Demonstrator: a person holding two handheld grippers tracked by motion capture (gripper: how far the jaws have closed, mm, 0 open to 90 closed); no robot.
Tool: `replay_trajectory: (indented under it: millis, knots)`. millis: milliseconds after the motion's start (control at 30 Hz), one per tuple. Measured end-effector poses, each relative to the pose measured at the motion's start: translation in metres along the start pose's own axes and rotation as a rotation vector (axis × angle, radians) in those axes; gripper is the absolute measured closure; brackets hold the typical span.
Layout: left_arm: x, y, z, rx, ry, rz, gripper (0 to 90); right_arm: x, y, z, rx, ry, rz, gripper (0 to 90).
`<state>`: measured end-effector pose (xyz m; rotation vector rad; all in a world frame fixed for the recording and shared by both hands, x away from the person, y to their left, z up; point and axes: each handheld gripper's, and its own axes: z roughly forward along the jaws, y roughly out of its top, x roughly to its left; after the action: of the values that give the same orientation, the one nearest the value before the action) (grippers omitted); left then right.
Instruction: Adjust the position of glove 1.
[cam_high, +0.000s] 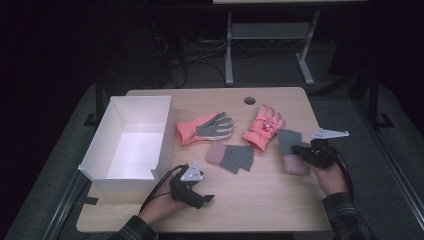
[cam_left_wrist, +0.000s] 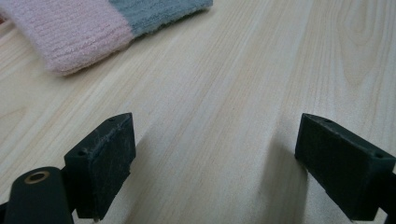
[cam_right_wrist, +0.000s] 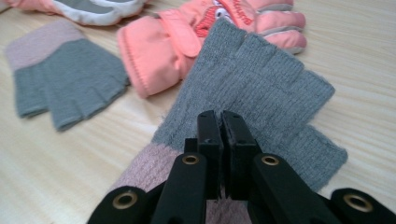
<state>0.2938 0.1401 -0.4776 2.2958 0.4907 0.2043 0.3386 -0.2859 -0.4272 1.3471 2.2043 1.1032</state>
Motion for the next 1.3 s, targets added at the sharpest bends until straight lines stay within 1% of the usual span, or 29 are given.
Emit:
replay_trajectory:
  millis: [33, 167, 367, 467, 700, 733, 767, 833, 967, 1000, 1067, 1100, 1133, 1167, 1300]
  knots:
    - [0.0, 0.0, 0.0, -0.002, 0.0, -0.001, 11.6, 0.002, 0.0, -0.002, -0.002, 0.007, 0.001, 86.9]
    - [0.0, 0.0, 0.0, -0.002, 0.0, -0.001, 11.6, 0.012, 0.001, -0.006, -0.009, 0.032, -0.023, 86.9]
    - [0.0, 0.0, 0.0, 0.0, 0.0, -0.002, 11.6, 0.03, 0.002, -0.01, -0.013, 0.067, -0.054, 86.9]
    - [0.0, 0.0, 0.0, -0.006, 0.001, -0.004, 11.6, 0.041, 0.0, -0.012, -0.004, 0.095, -0.062, 86.9]
    - [0.0, 0.0, 0.001, -0.007, 0.001, -0.003, 11.6, 0.067, -0.006, -0.013, 0.011, 0.162, -0.106, 86.8]
    - [0.0, 0.0, 0.001, -0.007, 0.001, -0.003, 11.6, 0.067, -0.006, -0.013, 0.011, 0.162, -0.106, 86.8]
    - [0.0, 0.0, 0.0, -0.007, 0.001, -0.003, 11.6, 0.075, -0.008, -0.012, 0.019, 0.179, -0.118, 86.8]
    - [0.0, 0.0, 0.0, -0.005, 0.0, 0.0, 11.6, 0.082, -0.009, -0.01, 0.028, 0.197, -0.129, 86.8]
    - [0.0, 0.0, 0.0, -0.004, 0.001, 0.001, 11.6, 0.096, -0.012, -0.005, 0.048, 0.232, -0.169, 86.8]
    - [0.0, 0.0, 0.0, -0.004, 0.001, 0.001, 11.6, 0.1, -0.013, -0.004, 0.057, 0.241, -0.166, 86.8]
    - [0.0, 0.0, 0.0, -0.004, 0.001, 0.001, 11.6, 0.107, -0.015, -0.001, 0.068, 0.257, -0.188, 86.8]
    - [0.0, 0.0, 0.0, -0.004, 0.001, 0.001, 11.6, 0.111, -0.016, 0.0, 0.079, 0.265, -0.185, 86.8]
    - [0.0, 0.0, 0.0, -0.004, 0.001, 0.001, 11.6, 0.113, -0.016, 0.002, 0.081, 0.268, -0.198, 86.7]
    - [0.0, 0.0, 0.0, -0.004, 0.001, 0.001, 11.6, 0.116, -0.017, 0.004, 0.091, 0.274, -0.197, 86.7]
    - [0.0, 0.0, 0.0, -0.004, 0.001, 0.001, 11.6, 0.127, -0.018, 0.012, 0.115, 0.301, -0.226, 86.7]
